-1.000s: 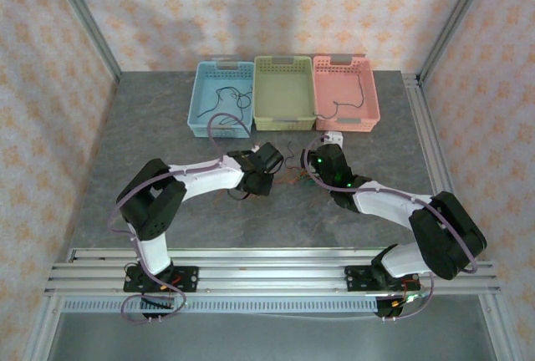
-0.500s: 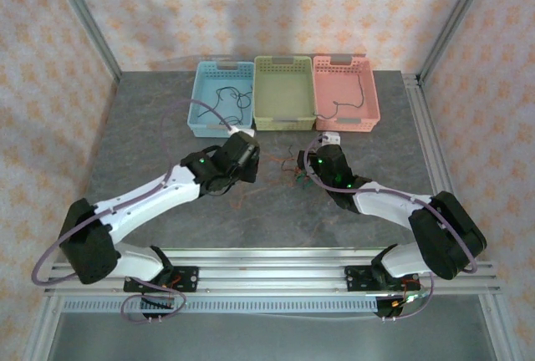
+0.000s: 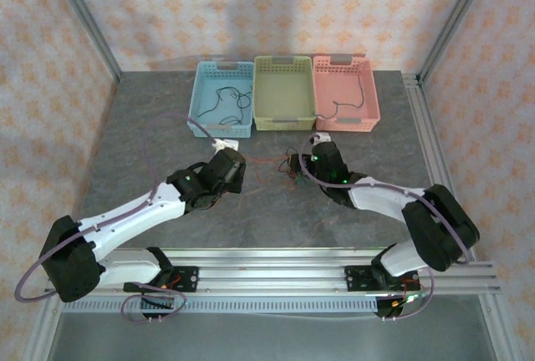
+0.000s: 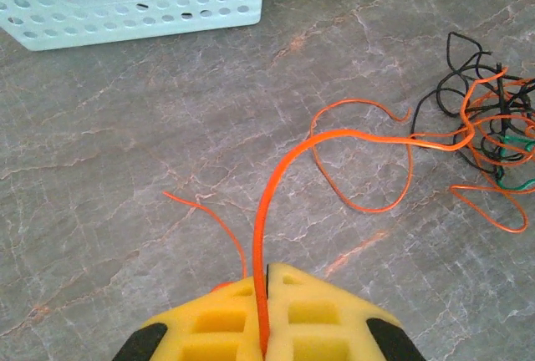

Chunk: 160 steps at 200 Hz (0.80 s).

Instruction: Untangle the cables

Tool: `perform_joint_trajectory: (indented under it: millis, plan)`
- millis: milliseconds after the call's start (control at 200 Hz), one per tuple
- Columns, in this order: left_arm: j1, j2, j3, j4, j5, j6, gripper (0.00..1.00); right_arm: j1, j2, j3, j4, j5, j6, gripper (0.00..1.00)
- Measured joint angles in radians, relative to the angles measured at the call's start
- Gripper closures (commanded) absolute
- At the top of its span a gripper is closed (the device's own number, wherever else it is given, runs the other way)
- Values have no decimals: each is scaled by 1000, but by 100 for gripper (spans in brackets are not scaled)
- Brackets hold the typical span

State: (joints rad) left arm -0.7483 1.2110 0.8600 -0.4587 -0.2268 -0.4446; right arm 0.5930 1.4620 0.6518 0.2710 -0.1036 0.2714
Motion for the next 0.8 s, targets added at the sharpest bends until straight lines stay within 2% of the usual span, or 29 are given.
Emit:
perform_joint_trajectory:
  millis: [170,420,540,696,801]
  plan:
    - [0,0,0,7,-18,0,100,0,48,55,-80,-18,-14,44]
    - [0,-22,-11,7,-43,-1,100,3,121,126,-207,-24,-47,54]
    - [0,-38,-12,7,-60,-3,100,3,143,148,-247,-20,-56,69]
    - [0,-56,-13,5,-97,-4,100,5,144,151,-270,0,-81,99]
    - [0,-101,-16,-11,-141,-17,100,3,129,146,-271,27,-82,100]
